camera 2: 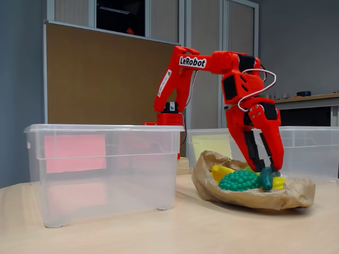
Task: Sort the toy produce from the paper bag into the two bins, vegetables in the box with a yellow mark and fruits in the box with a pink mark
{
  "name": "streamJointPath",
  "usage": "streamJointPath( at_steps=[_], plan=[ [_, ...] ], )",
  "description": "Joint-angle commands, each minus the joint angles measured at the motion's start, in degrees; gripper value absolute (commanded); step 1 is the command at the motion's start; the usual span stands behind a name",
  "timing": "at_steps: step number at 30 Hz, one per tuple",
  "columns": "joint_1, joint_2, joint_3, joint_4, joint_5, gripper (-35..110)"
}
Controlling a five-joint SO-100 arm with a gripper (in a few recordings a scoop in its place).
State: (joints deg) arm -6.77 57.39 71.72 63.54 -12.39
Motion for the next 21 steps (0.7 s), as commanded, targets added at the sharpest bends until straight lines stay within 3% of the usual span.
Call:
streamJointPath(
  at_steps=[1,7,13,21],
  plan=[
    [-0.7,-0.7,-2.6,1.1,-1.1,16],
    [-0.7,-4.5,-4.9,0.5,-1.1,18],
    [-0.7,-4.1,-7.3,3.0,2.5,7],
    [-1.3,1.0,-14.2,14.2,5.8,4]
  ],
)
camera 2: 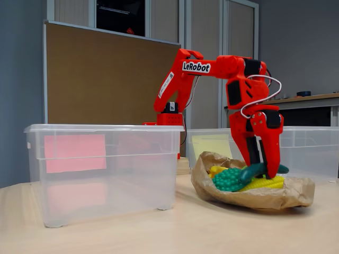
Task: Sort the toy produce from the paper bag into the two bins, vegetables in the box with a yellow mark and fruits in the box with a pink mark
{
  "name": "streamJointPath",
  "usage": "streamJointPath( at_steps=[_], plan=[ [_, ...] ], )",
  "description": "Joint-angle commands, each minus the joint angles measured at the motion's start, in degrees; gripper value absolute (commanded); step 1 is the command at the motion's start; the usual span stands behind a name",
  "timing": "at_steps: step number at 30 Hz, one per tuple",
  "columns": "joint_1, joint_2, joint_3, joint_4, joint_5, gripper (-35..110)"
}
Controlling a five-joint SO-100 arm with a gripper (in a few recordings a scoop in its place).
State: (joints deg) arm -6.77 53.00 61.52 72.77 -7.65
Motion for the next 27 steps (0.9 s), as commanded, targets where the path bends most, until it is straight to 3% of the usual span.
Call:
streamJointPath(
  at_steps=[1,5,13,20,27],
  plan=[
    [-1.6,4.9,-7.4,8.1,1.8,4],
    [-3.5,-0.6,-23.7,20.0,4.7,4],
    [-12.4,13.8,-23.3,22.8,17.9,4],
    [-23.4,39.8,13.5,11.3,50.4,5],
    [-41.1,49.0,30.3,9.2,87.9,6]
  ],
)
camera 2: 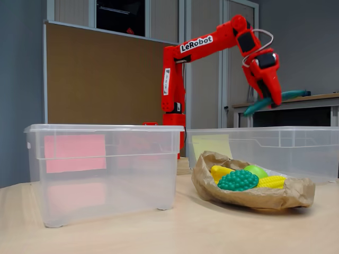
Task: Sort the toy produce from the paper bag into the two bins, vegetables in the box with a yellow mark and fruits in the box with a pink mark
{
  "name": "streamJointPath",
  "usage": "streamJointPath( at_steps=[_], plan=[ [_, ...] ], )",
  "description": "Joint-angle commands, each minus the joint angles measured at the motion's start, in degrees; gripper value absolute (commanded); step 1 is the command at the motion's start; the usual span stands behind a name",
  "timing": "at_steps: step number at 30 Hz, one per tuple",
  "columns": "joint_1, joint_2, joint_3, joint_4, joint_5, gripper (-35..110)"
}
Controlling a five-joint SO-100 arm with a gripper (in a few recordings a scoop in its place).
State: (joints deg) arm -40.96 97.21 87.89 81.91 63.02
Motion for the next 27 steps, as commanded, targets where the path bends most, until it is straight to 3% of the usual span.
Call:
streamJointPath(
  at_steps=[1,8,11,17,22,25,27],
  plan=[
    [-9.5,4.9,4.2,1.0,22.2,5],
    [-23.4,3.5,4.7,7.1,51.9,5],
    [-27.8,3.8,8.1,6.5,61.8,12],
    [-33.6,5.1,15.4,-0.3,72.3,30],
    [-31.8,5.4,14.2,-1.2,68.4,28],
    [-25.0,6.4,10.6,-1.0,51.6,24],
    [-18.0,6.7,7.1,-2.7,32.5,23]
  ],
)
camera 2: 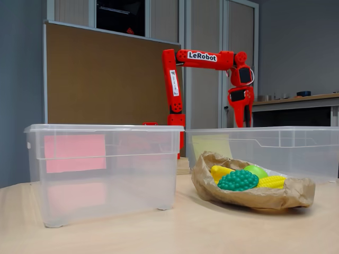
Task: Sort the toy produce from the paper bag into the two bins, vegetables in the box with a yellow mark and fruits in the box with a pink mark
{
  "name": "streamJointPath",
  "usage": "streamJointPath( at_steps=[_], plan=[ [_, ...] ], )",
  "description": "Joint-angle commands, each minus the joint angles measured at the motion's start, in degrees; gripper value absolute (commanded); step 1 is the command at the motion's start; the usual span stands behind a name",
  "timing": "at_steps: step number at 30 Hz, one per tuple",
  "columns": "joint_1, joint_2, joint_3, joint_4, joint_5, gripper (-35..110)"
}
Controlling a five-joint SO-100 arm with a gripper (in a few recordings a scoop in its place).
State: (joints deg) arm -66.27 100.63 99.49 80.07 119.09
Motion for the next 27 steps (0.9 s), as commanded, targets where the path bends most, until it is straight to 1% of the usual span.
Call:
streamJointPath(
  at_steps=[1,3,4,5,8,10,12,14,16,19,21,24,27],
  plan=[
    [10.8,3.5,-6.1,-3.6,-35.2,23],
    [17.3,3.6,-9.9,-8.9,-56.8,21],
    [20.6,3.0,-12.3,-9.5,-65.7,19],
    [24.0,2.4,-14.5,-9.3,-72.3,18],
    [34.5,1.0,-16.3,-11.7,-84.1,15],
    [39.7,-0.8,-16.5,-14.3,-89.4,12],
    [45.3,-4.0,-17.7,-13.1,-89.6,16],
    [49.8,-7.6,-17.5,-11.4,-86.9,25],
    [52.8,-11.8,-16.0,-12.4,-85.4,31],
    [56.0,-19.7,-16.5,-16.6,-83.8,31],
    [57.6,-24.3,-19.1,-17.4,-81.4,31],
    [58.4,-28.7,-22.1,-14.6,-76.9,30],
    [58.1,-29.8,-20.3,-11.9,-70.0,35]
  ],
)
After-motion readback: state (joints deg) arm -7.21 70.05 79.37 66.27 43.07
